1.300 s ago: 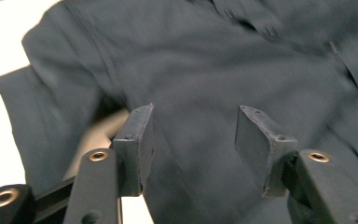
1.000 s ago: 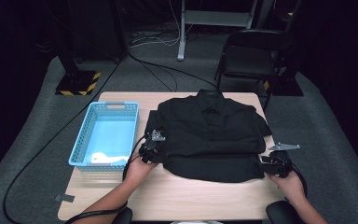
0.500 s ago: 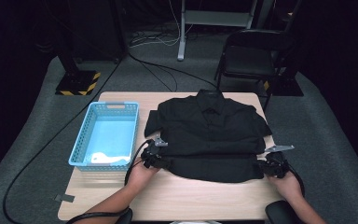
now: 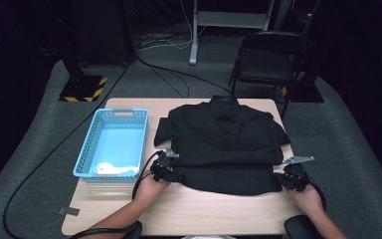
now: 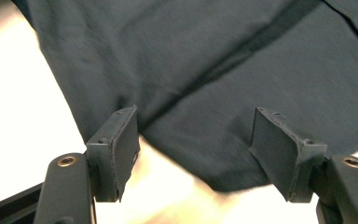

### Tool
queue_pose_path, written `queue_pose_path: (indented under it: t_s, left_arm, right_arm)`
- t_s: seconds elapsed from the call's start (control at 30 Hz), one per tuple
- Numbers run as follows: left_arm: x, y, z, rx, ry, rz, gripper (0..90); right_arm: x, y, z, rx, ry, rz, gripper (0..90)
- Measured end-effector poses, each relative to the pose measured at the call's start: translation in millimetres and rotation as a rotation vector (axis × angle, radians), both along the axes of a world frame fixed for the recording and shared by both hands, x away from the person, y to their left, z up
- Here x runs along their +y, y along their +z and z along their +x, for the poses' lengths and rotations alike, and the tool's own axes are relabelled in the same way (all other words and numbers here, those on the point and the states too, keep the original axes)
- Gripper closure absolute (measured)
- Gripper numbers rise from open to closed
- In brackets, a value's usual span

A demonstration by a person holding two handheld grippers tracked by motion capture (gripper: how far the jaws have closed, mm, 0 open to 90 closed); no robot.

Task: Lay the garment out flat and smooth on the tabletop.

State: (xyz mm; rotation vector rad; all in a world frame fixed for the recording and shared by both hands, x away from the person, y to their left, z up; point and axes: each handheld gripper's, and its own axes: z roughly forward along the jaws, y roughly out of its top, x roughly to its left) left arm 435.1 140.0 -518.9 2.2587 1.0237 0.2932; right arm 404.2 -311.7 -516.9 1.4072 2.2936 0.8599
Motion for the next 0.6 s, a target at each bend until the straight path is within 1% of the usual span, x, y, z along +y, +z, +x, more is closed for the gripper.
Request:
queue_pose_path:
  t_s: [0.07, 0.1, 0.13, 0.17, 0.2, 0.3, 0.33, 0.43, 0.5, 0.57, 0.6]
  left_arm:
    - [0.9, -0.9, -2.5, 0.014, 0.002, 0.003, 32.5]
    - [0.2, -0.9, -3.2, 0.003, -0.003, 0.015, 32.9]
    - [-1.3, -0.8, -3.8, -0.014, -0.006, 0.031, 36.0]
    - [-2.7, -0.5, -4.8, -0.033, -0.017, 0.043, 44.4]
    - [-3.8, 0.2, -5.6, -0.037, -0.03, 0.05, 53.7]
    - [-5.5, 1.4, -8.1, -0.029, -0.056, 0.051, 72.7]
    - [-5.1, 2.4, -8.9, -0.023, -0.064, 0.058, 76.4]
    - [-2.0, 7.2, -15.0, -0.024, -0.087, 0.057, 83.0]
    - [2.3, 12.3, -21.7, -0.017, -0.101, 0.036, 84.6]
    - [7.1, 19.8, -31.2, -0.022, -0.113, 0.01, 85.9]
    - [9.1, 23.6, -36.1, -0.023, -0.12, 0.005, 86.0]
  right_arm:
    - [0.2, 0.0, 0.0, 0.0, 0.0, -0.001, 85.8]
    - [0.6, 0.1, -0.2, 0.001, -0.001, -0.002, 86.0]
    - [0.8, 0.3, -0.2, 0.001, 0.001, -0.004, 86.1]
    - [1.2, 0.4, -0.2, 0.002, 0.002, -0.006, 86.2]
    - [1.8, 0.5, -0.4, 0.002, 0.004, -0.01, 86.4]
    - [3.7, 1.4, -1.4, 0.009, 0.016, -0.016, 87.2]
    - [3.9, 1.8, -2.0, 0.009, 0.02, -0.016, 87.4]
    - [3.2, 5.8, -6.9, 0.01, 0.029, -0.003, 87.6]
    - [1.7, 9.8, -11.9, 0.008, 0.038, 0.01, 87.6]
    - [0.5, 14.5, -18.6, 0.007, 0.048, 0.026, 87.7]
    - [0.2, 16.8, -22.5, 0.003, 0.055, 0.032, 87.7]
